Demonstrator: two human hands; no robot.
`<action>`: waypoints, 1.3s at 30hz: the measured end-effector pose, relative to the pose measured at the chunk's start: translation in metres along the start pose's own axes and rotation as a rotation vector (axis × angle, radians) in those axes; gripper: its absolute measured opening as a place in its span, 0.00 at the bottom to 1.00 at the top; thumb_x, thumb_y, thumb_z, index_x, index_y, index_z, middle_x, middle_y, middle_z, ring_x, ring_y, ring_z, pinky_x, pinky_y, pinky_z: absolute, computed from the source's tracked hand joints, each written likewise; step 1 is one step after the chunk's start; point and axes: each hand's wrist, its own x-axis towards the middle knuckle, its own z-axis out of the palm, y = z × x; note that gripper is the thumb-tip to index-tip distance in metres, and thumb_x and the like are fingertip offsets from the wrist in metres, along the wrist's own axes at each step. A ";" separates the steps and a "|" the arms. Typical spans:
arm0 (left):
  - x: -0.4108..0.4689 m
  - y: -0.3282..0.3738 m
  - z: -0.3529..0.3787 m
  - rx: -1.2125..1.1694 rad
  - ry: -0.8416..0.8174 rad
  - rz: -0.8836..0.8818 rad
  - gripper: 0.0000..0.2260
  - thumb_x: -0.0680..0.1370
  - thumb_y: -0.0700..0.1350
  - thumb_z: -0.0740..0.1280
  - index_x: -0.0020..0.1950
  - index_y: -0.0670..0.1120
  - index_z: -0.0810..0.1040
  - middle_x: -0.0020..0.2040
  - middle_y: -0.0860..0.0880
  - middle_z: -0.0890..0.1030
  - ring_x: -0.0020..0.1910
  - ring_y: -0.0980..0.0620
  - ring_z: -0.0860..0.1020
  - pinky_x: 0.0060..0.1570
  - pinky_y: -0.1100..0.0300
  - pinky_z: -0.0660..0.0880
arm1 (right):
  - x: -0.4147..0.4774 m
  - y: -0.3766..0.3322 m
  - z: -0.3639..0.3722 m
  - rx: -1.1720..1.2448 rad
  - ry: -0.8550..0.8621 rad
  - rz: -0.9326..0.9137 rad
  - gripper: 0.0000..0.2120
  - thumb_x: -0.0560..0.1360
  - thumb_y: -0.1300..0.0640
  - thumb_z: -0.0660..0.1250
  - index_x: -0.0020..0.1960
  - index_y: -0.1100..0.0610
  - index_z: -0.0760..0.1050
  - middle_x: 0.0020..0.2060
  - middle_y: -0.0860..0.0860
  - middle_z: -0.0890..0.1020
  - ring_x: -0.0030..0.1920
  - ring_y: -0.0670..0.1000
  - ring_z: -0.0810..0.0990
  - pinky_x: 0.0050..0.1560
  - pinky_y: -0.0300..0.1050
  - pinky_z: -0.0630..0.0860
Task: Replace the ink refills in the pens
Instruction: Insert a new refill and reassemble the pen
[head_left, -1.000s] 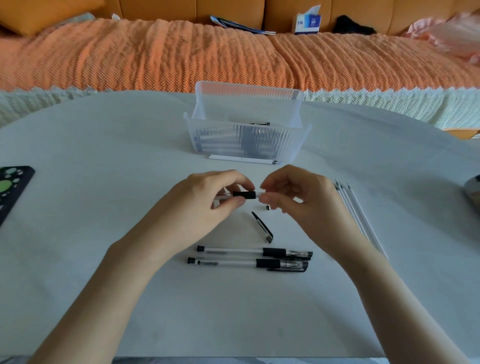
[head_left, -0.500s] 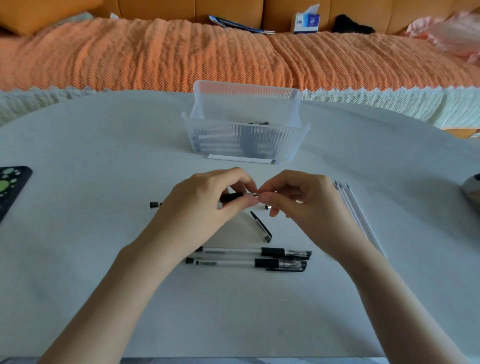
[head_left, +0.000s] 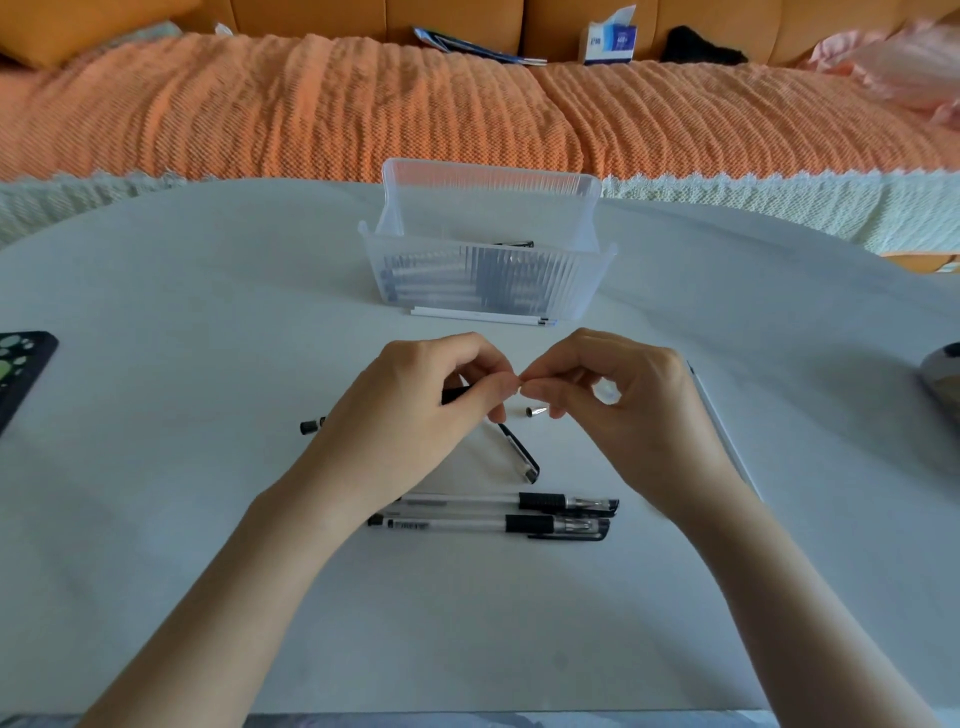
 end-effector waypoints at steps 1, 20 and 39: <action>0.000 0.001 0.000 -0.031 -0.009 -0.013 0.05 0.76 0.47 0.66 0.40 0.51 0.78 0.34 0.57 0.81 0.26 0.61 0.72 0.31 0.70 0.65 | 0.000 0.001 0.000 -0.014 0.007 -0.021 0.04 0.70 0.64 0.72 0.39 0.57 0.81 0.31 0.44 0.78 0.31 0.44 0.76 0.36 0.27 0.68; -0.002 0.003 0.001 0.182 -0.007 -0.079 0.06 0.75 0.53 0.64 0.40 0.55 0.77 0.35 0.61 0.80 0.35 0.62 0.75 0.34 0.67 0.65 | -0.002 0.004 -0.001 0.028 -0.111 0.072 0.01 0.71 0.59 0.71 0.41 0.54 0.81 0.31 0.41 0.78 0.33 0.45 0.77 0.38 0.27 0.67; 0.001 -0.007 -0.005 0.107 0.056 -0.090 0.08 0.76 0.51 0.63 0.38 0.55 0.76 0.35 0.60 0.81 0.37 0.61 0.76 0.41 0.59 0.71 | -0.003 0.031 -0.016 -0.272 -0.042 0.067 0.03 0.70 0.59 0.73 0.40 0.52 0.80 0.35 0.43 0.78 0.35 0.45 0.74 0.39 0.41 0.72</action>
